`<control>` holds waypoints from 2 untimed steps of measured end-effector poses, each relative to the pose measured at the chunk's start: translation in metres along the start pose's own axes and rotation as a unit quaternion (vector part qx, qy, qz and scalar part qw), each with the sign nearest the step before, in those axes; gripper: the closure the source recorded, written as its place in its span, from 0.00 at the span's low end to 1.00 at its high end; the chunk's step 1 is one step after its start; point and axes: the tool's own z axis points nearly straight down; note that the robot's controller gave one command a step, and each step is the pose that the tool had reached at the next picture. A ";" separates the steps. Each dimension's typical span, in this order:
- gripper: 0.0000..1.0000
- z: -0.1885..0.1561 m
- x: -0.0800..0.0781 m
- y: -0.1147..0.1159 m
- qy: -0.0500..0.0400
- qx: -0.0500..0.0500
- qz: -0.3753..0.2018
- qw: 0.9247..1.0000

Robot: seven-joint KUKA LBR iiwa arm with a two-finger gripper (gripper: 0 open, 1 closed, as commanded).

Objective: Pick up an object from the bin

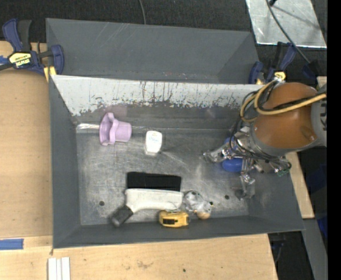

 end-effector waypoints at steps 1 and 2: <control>0.00 -0.007 0.000 -0.002 0.001 0.002 -0.030 1.000; 0.00 -0.011 -0.004 -0.009 0.008 -0.005 -0.006 1.000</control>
Offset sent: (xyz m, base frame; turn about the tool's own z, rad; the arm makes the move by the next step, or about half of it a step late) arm 0.0257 -0.0304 0.0135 -0.3123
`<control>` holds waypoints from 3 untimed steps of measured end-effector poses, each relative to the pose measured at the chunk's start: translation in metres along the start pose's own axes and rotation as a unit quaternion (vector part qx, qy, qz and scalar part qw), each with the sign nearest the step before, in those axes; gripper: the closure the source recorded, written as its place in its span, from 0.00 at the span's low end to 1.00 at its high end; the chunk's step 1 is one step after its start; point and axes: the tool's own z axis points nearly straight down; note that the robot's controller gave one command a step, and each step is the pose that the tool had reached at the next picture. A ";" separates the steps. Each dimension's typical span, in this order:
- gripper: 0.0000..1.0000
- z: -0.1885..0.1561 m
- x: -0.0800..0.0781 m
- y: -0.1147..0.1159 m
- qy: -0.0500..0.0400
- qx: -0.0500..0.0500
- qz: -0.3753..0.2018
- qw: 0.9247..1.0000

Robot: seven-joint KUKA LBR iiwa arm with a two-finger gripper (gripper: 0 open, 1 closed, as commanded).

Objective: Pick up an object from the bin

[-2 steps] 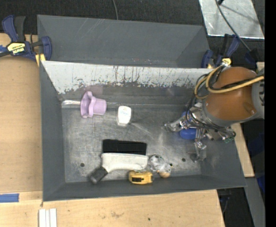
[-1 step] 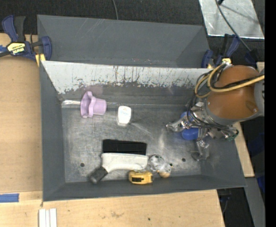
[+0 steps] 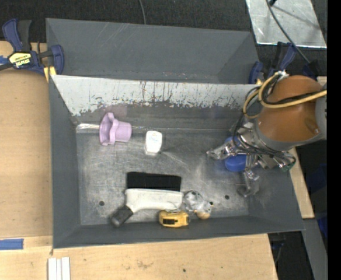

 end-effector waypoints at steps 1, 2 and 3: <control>1.00 -0.012 -0.029 -0.020 -0.005 -0.006 -0.133 0.991; 1.00 -0.012 -0.029 -0.020 -0.005 -0.006 -0.133 0.991; 1.00 -0.046 -0.031 -0.019 0.005 0.001 -0.137 0.991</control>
Offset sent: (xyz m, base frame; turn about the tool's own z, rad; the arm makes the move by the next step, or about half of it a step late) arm 0.0000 0.0000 0.0000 0.0000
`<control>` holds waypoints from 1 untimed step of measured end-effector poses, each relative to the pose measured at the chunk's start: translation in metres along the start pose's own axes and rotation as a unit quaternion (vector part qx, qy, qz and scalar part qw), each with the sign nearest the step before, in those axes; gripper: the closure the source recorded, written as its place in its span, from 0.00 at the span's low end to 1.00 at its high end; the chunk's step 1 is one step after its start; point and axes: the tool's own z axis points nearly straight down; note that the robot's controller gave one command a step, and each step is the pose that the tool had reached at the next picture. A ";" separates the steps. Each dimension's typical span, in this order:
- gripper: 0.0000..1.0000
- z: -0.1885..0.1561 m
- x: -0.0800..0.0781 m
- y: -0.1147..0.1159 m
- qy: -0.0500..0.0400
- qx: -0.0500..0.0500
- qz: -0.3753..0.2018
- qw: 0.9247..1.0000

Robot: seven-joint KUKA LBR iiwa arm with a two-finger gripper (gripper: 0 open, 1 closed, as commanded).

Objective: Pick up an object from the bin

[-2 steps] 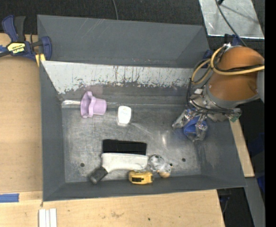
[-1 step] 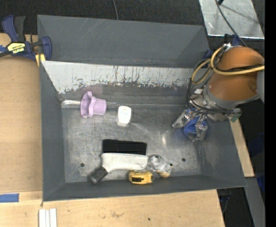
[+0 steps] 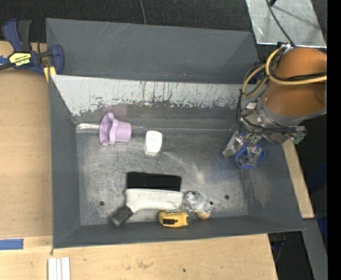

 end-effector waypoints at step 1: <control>1.00 -0.064 -0.001 0.003 0.003 0.001 0.004 1.000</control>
Offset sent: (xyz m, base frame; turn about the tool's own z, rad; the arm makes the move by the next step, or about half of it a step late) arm -0.0083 0.0083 0.1545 -0.0103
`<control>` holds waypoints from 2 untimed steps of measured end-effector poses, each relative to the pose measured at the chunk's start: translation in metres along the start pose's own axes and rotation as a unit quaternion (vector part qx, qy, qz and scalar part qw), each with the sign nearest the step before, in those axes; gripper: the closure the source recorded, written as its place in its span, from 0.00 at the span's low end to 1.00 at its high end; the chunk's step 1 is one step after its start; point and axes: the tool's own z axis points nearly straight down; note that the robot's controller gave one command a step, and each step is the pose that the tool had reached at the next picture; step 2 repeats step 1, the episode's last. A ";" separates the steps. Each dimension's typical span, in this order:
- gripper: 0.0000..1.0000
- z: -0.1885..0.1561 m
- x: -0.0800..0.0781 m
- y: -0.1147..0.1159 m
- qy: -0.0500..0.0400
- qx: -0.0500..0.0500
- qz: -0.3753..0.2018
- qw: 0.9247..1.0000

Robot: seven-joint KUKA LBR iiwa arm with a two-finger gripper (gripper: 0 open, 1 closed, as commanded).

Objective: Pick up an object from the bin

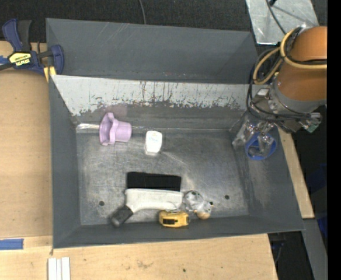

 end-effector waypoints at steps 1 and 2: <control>1.00 -0.061 -0.001 0.005 0.000 0.001 -0.004 1.000; 1.00 -0.061 -0.001 0.005 0.000 0.001 -0.004 1.000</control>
Offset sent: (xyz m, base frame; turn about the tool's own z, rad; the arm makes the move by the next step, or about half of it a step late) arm 0.0169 0.0001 -0.0985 -0.3735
